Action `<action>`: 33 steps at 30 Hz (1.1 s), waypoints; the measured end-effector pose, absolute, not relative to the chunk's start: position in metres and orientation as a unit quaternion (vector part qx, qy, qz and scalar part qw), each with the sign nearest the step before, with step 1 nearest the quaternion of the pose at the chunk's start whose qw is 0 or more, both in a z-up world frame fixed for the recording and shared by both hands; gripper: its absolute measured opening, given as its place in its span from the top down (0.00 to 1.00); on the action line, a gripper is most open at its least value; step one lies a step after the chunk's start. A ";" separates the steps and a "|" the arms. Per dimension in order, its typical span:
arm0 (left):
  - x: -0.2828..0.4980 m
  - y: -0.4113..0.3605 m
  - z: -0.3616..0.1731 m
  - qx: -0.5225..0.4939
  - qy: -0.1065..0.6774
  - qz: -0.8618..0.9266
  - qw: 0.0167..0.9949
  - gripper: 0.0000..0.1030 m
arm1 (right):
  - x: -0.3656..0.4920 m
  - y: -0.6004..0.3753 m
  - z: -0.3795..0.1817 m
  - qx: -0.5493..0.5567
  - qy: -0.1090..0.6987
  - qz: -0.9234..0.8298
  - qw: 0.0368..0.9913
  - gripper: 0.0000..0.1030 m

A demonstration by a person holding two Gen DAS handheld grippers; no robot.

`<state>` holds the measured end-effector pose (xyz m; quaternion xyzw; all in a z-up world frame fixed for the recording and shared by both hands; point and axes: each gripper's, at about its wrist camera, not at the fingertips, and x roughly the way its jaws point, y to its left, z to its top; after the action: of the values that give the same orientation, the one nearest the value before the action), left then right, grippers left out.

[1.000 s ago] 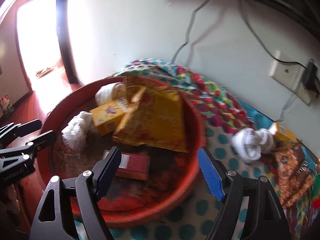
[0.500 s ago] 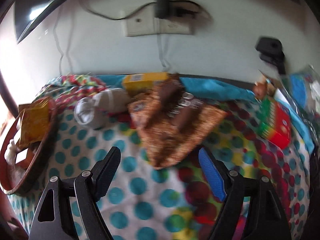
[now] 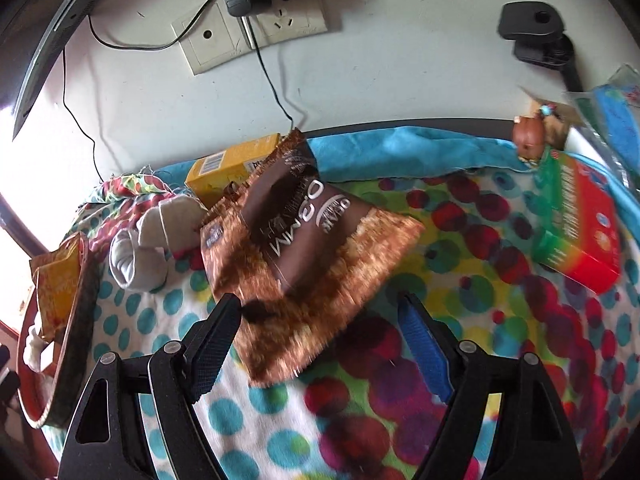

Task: Organize objects
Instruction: 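Move the right tool to the brown chocolate snack bag and grasp it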

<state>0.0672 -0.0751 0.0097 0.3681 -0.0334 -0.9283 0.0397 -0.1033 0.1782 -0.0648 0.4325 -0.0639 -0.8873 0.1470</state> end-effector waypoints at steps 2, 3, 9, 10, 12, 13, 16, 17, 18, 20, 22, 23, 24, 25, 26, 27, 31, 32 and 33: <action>0.060 -0.065 0.009 0.371 -0.039 -0.927 0.033 0.42 | -0.110 0.173 -0.064 0.430 -0.058 -0.888 0.152 0.23; 0.057 -0.062 0.008 0.372 -0.042 -0.927 0.032 0.42 | -0.113 0.171 -0.064 0.428 -0.055 -0.889 0.155 0.23; 0.037 -0.044 0.003 0.383 -0.061 -0.921 0.028 0.42 | -0.131 0.156 -0.062 0.417 -0.046 -0.893 0.166 0.21; 0.033 -0.042 0.001 0.387 -0.062 -0.920 0.028 0.42 | -0.133 0.153 -0.062 0.415 -0.045 -0.893 0.169 0.21; 0.028 -0.040 -0.002 0.392 -0.062 -0.917 0.029 0.42 | -0.135 0.150 -0.061 0.408 -0.033 -0.896 0.170 0.25; 0.025 -0.038 -0.004 0.396 -0.063 -0.916 0.031 0.42 | -0.134 0.147 -0.060 0.404 -0.026 -0.898 0.172 0.30; 0.017 -0.036 -0.008 0.399 -0.062 -0.914 0.032 0.42 | -0.132 0.143 -0.059 0.394 -0.008 -0.902 0.173 0.51; 0.014 -0.035 -0.010 0.400 -0.062 -0.914 0.032 0.42 | -0.130 0.143 -0.058 0.390 -0.006 -0.904 0.173 0.54; 0.013 -0.035 -0.010 0.400 -0.062 -0.914 0.033 0.42 | -0.129 0.143 -0.057 0.387 -0.004 -0.906 0.172 0.56; 0.008 -0.032 -0.014 0.405 -0.063 -0.911 0.035 0.42 | -0.127 0.146 -0.055 0.381 -0.005 -0.908 0.173 0.61; 0.004 -0.031 -0.016 0.408 -0.060 -0.910 0.034 0.42 | -0.123 0.146 -0.053 0.369 0.003 -0.914 0.169 0.64; 0.002 -0.030 -0.017 0.410 -0.059 -0.910 0.035 0.42 | -0.121 0.146 -0.052 0.364 0.008 -0.916 0.170 0.65; 0.000 -0.030 -0.018 0.410 -0.057 -0.909 0.036 0.42 | -0.118 0.146 -0.051 0.360 0.013 -0.917 0.171 0.66; -0.002 -0.029 -0.018 0.410 -0.056 -0.910 0.036 0.42 | -0.115 0.146 -0.050 0.355 0.019 -0.919 0.170 0.67; -0.004 -0.028 -0.019 0.411 -0.055 -0.909 0.036 0.42 | -0.112 0.146 -0.049 0.351 0.023 -0.921 0.170 0.68; -0.006 -0.027 -0.021 0.413 -0.055 -0.909 0.037 0.42 | -0.110 0.146 -0.047 0.348 0.025 -0.921 0.172 0.68; -0.015 -0.023 -0.025 0.417 -0.048 -0.907 0.042 0.42 | -0.100 0.147 -0.043 0.334 0.039 -0.926 0.171 0.72; -0.016 -0.023 -0.026 0.416 -0.046 -0.907 0.042 0.42 | -0.098 0.148 -0.042 0.331 0.045 -0.927 0.170 0.72; -0.018 -0.022 -0.026 0.414 -0.042 -0.908 0.044 0.42 | -0.095 0.149 -0.042 0.329 0.049 -0.928 0.170 0.72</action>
<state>-0.0182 -0.0219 -0.0260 0.4143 -0.0423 -0.9081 0.0435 -0.0951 0.1485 -0.0417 0.3286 0.0486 -0.9279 0.1695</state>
